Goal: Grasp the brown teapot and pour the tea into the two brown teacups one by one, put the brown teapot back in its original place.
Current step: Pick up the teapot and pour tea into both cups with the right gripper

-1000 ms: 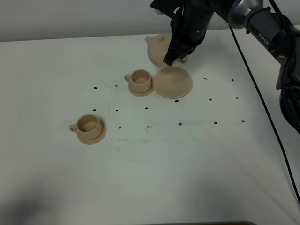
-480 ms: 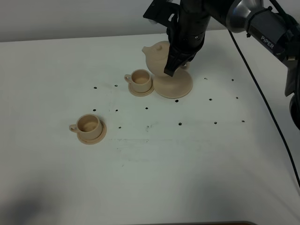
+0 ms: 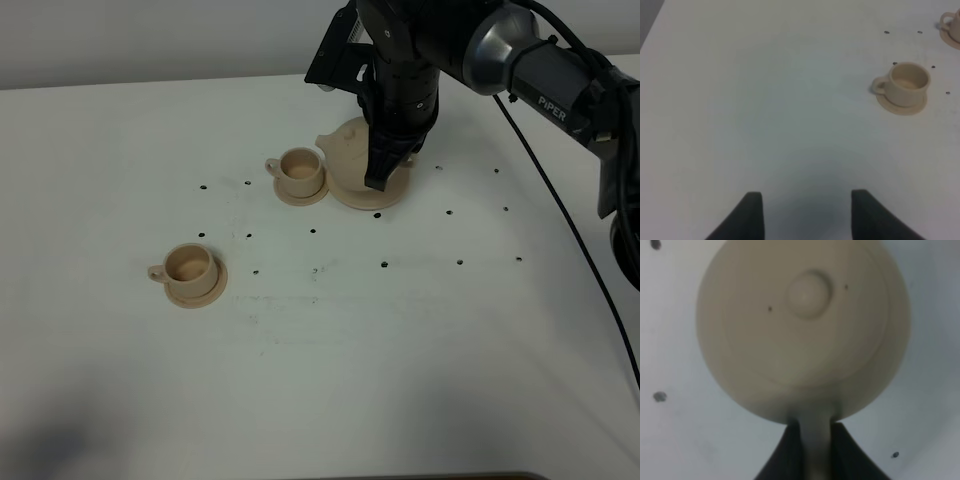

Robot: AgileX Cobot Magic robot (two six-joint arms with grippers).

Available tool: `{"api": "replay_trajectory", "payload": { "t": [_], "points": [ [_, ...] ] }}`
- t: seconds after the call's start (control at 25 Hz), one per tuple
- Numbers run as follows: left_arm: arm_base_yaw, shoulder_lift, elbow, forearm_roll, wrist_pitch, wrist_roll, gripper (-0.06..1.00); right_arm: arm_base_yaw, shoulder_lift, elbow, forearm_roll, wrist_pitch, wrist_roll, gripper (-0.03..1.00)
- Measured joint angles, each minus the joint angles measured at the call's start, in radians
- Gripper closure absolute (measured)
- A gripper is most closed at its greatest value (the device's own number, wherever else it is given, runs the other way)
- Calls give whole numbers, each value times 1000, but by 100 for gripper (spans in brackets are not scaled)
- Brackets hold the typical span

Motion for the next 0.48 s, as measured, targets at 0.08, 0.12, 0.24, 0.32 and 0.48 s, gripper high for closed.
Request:
{"api": "replay_trajectory", "payload": {
  "t": [0.08,0.12,0.24,0.32,0.48],
  "points": [
    [0,0,0,0,0,0,51,6,2,2,-17,-1,-6,88],
    [0,0,0,0,0,0,51,12,6,3,-29,-1,-8,88],
    [0,0,0,0,0,0,51,33,23,3,-69,-3,-10,88],
    [0,0,0,0,0,0,51,46,38,3,-88,-2,-13,88],
    [0,0,0,0,0,0,51,60,55,3,-110,-9,-17,88]
  ]
}}
